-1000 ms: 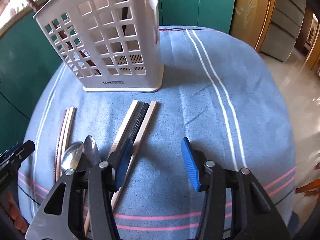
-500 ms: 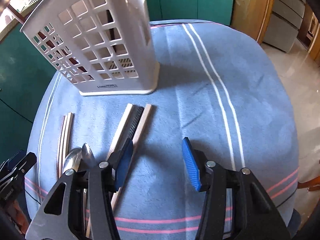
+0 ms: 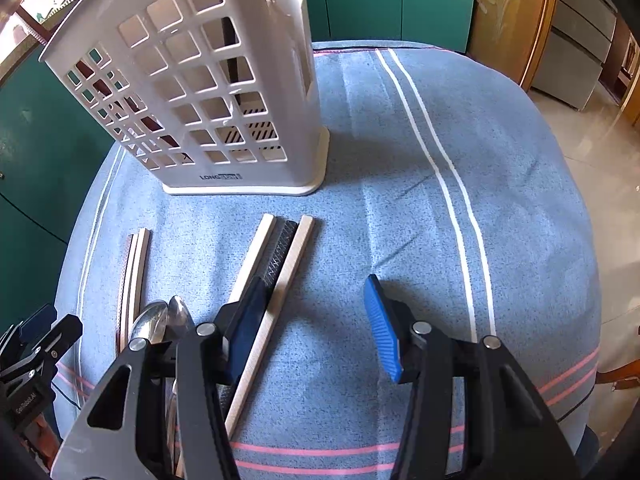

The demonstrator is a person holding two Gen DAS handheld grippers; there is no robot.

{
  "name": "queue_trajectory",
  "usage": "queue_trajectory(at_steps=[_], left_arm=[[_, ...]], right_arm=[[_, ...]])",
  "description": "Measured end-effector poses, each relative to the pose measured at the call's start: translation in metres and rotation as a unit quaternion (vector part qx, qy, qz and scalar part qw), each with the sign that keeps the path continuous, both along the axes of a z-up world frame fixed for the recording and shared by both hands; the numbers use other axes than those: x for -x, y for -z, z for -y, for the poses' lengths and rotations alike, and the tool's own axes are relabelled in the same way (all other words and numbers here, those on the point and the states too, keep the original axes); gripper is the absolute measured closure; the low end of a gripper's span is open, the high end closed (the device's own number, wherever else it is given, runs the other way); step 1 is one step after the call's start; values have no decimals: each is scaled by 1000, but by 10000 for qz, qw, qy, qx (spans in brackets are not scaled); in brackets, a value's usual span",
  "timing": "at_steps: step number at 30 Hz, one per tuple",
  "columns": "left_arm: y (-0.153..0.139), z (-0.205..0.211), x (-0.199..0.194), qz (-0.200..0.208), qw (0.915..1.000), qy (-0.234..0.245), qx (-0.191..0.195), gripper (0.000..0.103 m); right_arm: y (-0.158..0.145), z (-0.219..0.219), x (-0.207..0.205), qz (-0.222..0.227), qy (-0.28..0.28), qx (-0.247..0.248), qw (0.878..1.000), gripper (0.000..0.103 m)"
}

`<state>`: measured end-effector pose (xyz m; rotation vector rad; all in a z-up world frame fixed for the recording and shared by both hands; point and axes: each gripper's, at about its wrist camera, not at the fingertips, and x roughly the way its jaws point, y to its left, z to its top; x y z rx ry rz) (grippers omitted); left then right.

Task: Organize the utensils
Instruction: 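Grasp another dark red chopstick with the left tool while the right tool grasps a wooden chopstick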

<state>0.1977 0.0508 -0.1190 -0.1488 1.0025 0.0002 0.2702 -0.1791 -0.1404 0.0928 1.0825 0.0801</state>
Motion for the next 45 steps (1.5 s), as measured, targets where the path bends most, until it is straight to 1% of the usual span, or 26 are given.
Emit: queue_trajectory(at_steps=[2, 6, 10, 13, 16, 19, 21, 28, 31, 34, 40, 41, 42, 45], left_arm=[[-1, 1, 0, 14, 10000, 43, 31, 25], [-2, 4, 0, 29, 9999, 144, 59, 25], [-1, 4, 1, 12, 9998, 170, 53, 25], [0, 2, 1, 6, 9999, 130, 49, 24], [3, 5, 0, -15, 9999, 151, 58, 24], [5, 11, -1, -27, 9997, 241, 58, 24], [6, 15, -3, -42, 9995, 294, 52, 24], [13, 23, -15, -97, 9993, 372, 3, 24], [17, 30, -20, -111, 9987, 436, -241, 23], [17, 33, -22, -96, 9983, 493, -305, 22], [15, 29, -22, -62, 9969, 401, -675, 20], [13, 28, -23, -56, 9967, 362, -731, 20], [12, 27, -23, -38, 9965, 337, -770, 20], [8, 25, -35, -48, 9968, 340, -727, 20]], right_arm=[[0, 1, 2, 18, -27, -87, 10000, 52], [2, 2, 5, -8, -27, 21, 10000, 52], [2, 9, 8, -32, 115, 116, 9999, 52], [0, 14, 11, 28, 181, 41, 9998, 52], [-2, 15, 12, 70, 94, -82, 9999, 52], [0, 9, 11, 8, -8, -8, 10000, 52], [5, 9, 11, -39, 51, 151, 9999, 52], [4, 33, 25, -51, 330, 147, 9993, 52], [4, 39, 28, -42, 360, 111, 9993, 52], [4, 43, 32, -44, 369, 87, 9993, 51], [1, 48, 35, -41, 373, 75, 9993, 51], [3, 44, 32, -44, 387, 70, 9992, 51], [4, 41, 29, -44, 401, 71, 9992, 51], [3, 43, 26, -41, 413, 119, 9991, 51]])
